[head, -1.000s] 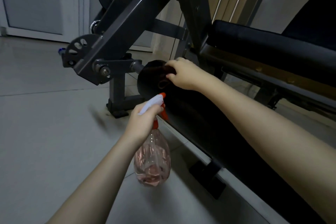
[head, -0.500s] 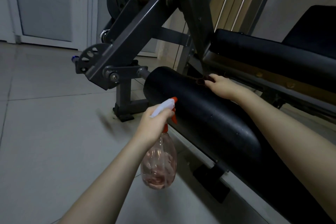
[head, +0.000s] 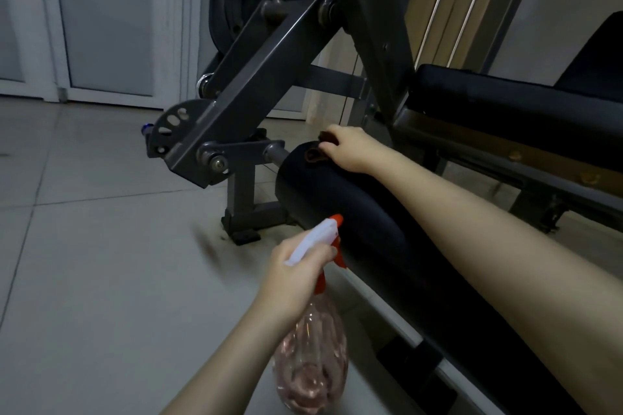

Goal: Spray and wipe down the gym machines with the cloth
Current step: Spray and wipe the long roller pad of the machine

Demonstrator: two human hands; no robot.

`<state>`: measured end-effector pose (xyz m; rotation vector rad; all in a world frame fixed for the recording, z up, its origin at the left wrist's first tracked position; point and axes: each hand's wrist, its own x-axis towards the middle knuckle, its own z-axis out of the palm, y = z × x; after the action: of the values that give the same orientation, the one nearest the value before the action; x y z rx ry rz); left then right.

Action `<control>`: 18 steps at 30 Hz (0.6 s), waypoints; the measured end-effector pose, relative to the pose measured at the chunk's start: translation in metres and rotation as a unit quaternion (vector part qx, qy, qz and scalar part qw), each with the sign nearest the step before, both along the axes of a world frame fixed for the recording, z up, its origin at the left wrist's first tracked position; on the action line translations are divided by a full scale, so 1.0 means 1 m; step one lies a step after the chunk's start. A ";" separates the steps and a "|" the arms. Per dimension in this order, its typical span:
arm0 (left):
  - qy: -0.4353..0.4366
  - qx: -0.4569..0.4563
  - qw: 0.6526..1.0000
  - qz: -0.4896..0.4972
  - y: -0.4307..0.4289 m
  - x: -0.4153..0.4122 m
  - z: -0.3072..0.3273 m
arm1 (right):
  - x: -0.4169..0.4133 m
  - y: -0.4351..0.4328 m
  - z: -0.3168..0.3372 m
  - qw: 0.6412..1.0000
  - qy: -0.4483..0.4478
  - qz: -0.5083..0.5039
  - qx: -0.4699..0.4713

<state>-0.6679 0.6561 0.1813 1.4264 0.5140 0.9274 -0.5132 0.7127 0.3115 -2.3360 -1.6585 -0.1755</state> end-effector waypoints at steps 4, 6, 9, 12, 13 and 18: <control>-0.008 -0.007 1.000 -0.005 0.002 0.001 -0.003 | -0.009 0.029 -0.006 0.999 -0.046 0.019 0.018; -0.011 -0.015 1.000 -0.006 0.004 0.001 -0.004 | -0.008 0.027 -0.006 0.998 -0.052 0.042 0.017; -0.008 -0.020 1.000 -0.006 0.003 0.000 -0.004 | -0.006 0.003 -0.001 0.993 -0.057 0.105 -0.021; -0.008 -0.026 0.999 -0.018 0.002 -0.001 -0.006 | -0.006 -0.031 0.006 0.986 -0.068 0.132 -0.074; -0.013 -0.029 0.999 -0.026 0.002 -0.001 -0.005 | -0.005 -0.039 0.007 0.984 -0.080 0.134 -0.082; -0.012 -0.026 0.999 -0.023 0.002 -0.002 -0.002 | -0.010 -0.028 -0.003 0.985 -0.117 0.116 -0.044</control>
<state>-0.6701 0.6585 0.1790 1.3719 0.4817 0.8875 -0.5228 0.6845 0.3089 -2.2300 -2.0745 -0.3481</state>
